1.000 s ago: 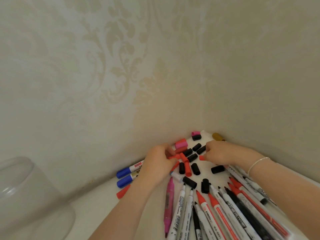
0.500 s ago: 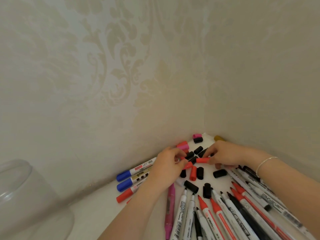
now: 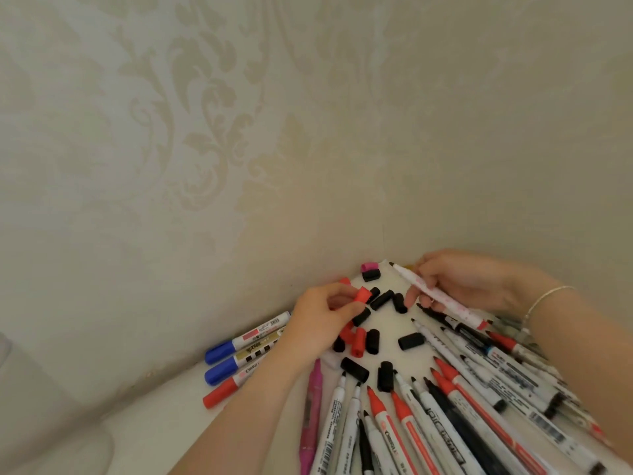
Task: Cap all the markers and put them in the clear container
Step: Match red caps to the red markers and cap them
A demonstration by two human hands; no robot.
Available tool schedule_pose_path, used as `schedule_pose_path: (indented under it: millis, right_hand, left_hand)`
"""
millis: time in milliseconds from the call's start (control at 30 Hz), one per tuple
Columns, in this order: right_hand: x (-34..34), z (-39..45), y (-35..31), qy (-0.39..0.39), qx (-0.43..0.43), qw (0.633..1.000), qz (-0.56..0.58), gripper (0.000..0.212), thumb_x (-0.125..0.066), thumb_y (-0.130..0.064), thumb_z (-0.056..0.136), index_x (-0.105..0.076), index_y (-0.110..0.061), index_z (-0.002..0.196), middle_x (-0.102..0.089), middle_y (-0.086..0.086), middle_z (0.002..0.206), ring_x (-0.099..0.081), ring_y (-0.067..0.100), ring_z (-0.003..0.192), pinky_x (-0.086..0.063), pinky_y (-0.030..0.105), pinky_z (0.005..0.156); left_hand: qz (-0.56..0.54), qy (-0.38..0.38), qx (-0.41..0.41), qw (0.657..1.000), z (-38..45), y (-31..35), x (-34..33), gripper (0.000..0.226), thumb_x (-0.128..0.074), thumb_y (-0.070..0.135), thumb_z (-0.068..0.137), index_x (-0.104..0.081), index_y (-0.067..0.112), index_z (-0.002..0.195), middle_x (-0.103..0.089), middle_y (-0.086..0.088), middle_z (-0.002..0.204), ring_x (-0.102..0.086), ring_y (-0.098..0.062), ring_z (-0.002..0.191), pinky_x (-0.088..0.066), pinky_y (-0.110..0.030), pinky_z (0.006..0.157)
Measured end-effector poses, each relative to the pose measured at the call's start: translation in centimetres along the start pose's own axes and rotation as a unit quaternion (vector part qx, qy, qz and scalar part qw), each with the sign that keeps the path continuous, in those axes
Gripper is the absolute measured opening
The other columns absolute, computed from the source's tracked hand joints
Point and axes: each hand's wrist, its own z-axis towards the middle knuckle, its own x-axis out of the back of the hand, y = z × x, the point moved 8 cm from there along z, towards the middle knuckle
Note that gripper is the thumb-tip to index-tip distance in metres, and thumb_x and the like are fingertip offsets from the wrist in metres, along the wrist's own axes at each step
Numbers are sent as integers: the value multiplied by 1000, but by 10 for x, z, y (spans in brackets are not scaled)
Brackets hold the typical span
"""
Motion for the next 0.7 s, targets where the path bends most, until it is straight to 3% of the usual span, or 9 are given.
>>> schedule_pose_path:
  millis: [67,133,200,267,333,433,533,633,700]
  right_hand:
    - [-2,2,4,-22,1,998,54,27,-33,6,85,-50,-1,104,-66,22,95,-55,17,65,-46,27,59]
    - [-5,4,8,-30,-4,996,78,26,-36,7,86,-53,0,104,-67,20,94,-57,17,68,-48,28,63]
    - [-2,7,10,-2,0,996,90,25,-41,8,87,-52,-1,108,-68,19,93,-60,18,69,-49,28,62]
    - [6,9,10,50,6,996,76,28,-48,9,87,-51,-1,113,-69,21,96,-63,21,71,-53,29,63]
    - [14,8,10,106,-1,994,11,30,-56,9,85,-52,-2,113,-68,21,100,-65,24,75,-56,31,65]
    - [23,4,5,167,-33,968,-183,31,-60,8,82,-51,-7,107,-65,18,101,-64,23,75,-55,30,64]
    - [24,1,-1,194,-63,911,-359,32,-60,3,81,-50,-8,110,-58,14,107,-56,21,80,-51,29,67]
    - [21,-2,-9,213,-63,876,-427,24,-55,-4,88,-51,-4,112,-57,14,107,-51,20,79,-44,27,64]
    - [19,-1,-11,215,-50,868,-444,22,-54,-10,90,-53,-3,111,-58,15,109,-51,22,86,-41,26,67]
  left_hand:
    - [-35,-6,17,999,1,-2,-1,13,-67,24,89,-69,34,97,-70,14,100,-64,0,95,-48,-16,86]
    - [-52,-21,28,998,1,-1,-4,12,-66,24,90,-68,35,94,-68,15,100,-63,-3,97,-47,-16,86]
    - [22,-45,19,999,0,2,-9,12,-66,27,90,-69,32,100,-66,11,93,-61,-5,87,-46,-15,75]
    - [127,-66,-4,990,-1,5,-14,23,-65,33,90,-68,28,113,-60,13,90,-58,-5,84,-44,-17,74]
    - [158,-36,-17,987,1,9,-3,29,-62,32,92,-66,25,119,-56,15,92,-57,-2,86,-41,-8,75]
    - [186,34,-18,982,4,14,32,20,-57,20,95,-70,20,111,-49,15,84,-49,3,71,-36,-1,60]
    - [242,14,19,970,3,8,52,18,-55,12,94,-71,20,100,-57,11,85,-50,3,70,-36,-5,58]
    - [295,-28,72,952,-3,-4,58,9,-62,16,88,-69,22,90,-67,4,92,-62,-11,83,-49,-23,73]
    - [320,-58,92,941,-9,-10,56,2,-66,20,85,-66,22,84,-69,1,86,-65,-15,81,-52,-27,74]
